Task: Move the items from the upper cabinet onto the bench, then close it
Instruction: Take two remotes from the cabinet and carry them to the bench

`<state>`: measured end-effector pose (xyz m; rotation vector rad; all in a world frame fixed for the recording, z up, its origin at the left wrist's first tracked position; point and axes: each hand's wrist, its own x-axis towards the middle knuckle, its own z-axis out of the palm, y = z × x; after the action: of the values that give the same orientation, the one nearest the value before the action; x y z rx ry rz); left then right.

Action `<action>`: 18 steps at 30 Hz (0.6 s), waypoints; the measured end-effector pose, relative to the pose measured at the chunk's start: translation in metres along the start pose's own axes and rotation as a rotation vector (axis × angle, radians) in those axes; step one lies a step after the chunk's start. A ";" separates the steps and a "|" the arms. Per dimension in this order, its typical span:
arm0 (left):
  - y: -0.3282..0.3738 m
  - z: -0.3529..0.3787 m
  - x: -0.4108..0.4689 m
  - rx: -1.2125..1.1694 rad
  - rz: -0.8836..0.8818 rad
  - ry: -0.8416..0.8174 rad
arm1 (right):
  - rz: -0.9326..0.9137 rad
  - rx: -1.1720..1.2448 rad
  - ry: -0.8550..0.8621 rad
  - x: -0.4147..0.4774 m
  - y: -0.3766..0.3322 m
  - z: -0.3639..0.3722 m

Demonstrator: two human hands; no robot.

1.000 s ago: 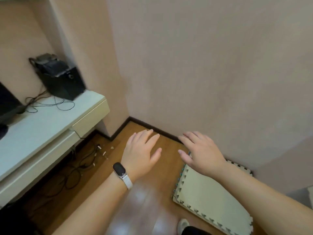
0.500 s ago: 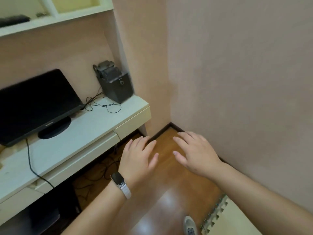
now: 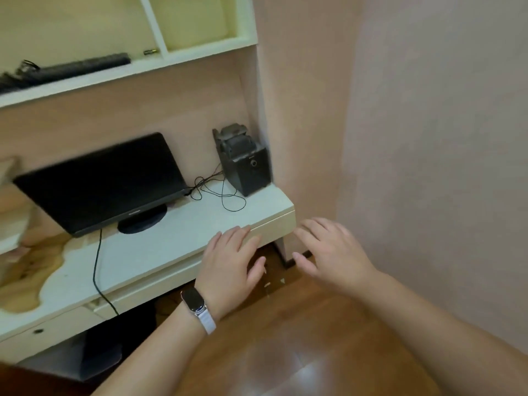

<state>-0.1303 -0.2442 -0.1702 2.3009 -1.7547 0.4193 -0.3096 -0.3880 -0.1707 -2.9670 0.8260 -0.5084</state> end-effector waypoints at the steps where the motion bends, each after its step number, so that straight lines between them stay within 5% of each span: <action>1: -0.007 0.001 0.005 0.002 -0.014 0.003 | -0.014 0.007 0.000 0.010 0.000 0.002; 18: -0.238 0.037 0.152 -0.037 -0.044 0.171 | -0.077 -0.105 0.002 0.274 -0.057 0.057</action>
<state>0.1404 -0.3308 -0.1510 2.2019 -1.6144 0.5528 -0.0426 -0.4815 -0.1353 -3.1052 0.7643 -0.4857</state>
